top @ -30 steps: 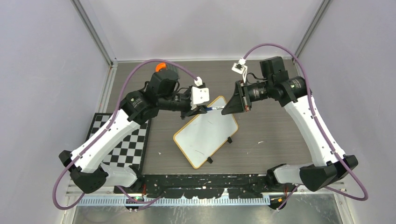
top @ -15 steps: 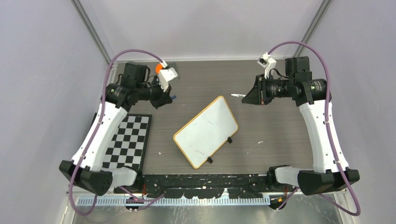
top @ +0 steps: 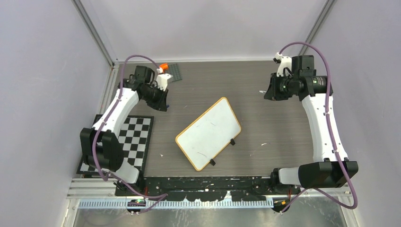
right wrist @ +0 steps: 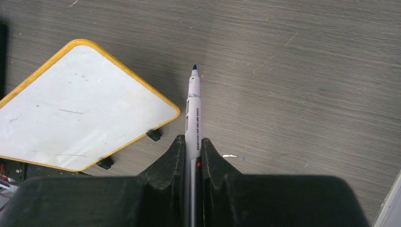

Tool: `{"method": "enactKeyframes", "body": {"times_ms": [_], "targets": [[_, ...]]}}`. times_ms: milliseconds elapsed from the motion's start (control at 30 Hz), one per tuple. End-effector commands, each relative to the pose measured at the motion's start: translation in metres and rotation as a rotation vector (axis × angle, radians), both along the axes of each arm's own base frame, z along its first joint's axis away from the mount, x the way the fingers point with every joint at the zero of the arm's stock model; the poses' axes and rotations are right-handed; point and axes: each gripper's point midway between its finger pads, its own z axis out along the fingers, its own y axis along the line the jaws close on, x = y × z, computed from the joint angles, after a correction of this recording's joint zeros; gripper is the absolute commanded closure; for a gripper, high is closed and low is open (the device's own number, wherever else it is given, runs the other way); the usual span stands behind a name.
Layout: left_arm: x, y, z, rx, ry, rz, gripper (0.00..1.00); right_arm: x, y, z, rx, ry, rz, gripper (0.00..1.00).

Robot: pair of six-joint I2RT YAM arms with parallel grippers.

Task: Write a sentence on the whiteboard
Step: Place the pen cap at the center of the board.

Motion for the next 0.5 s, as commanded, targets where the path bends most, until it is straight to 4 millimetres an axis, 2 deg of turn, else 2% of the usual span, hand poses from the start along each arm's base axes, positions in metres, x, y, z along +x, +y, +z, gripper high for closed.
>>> {"method": "enactKeyframes", "body": {"times_ms": [0, 100, 200, 267, 467], "targets": [[0.003, 0.013, -0.04, 0.088, 0.082, 0.055, 1.0, 0.0, 0.013, 0.006, 0.046, -0.013, 0.067, 1.0], [0.0, 0.019, -0.067, 0.126, 0.152, 0.07, 1.0, 0.0, 0.022, 0.004, 0.114, 0.018, 0.046, 1.0], [0.006, 0.024, -0.088, 0.164, 0.171, 0.095, 1.0, 0.004, 0.023, 0.004, 0.147, -0.005, -0.002, 1.0], [0.013, 0.027, -0.098, 0.184, 0.164, 0.112, 1.0, 0.007, 0.018, 0.004, 0.129, -0.026, -0.037, 1.0], [0.028, 0.033, -0.127, 0.232, 0.186, 0.149, 1.0, 0.001, 0.023, 0.015, 0.114, -0.082, 0.029, 1.0]]}}
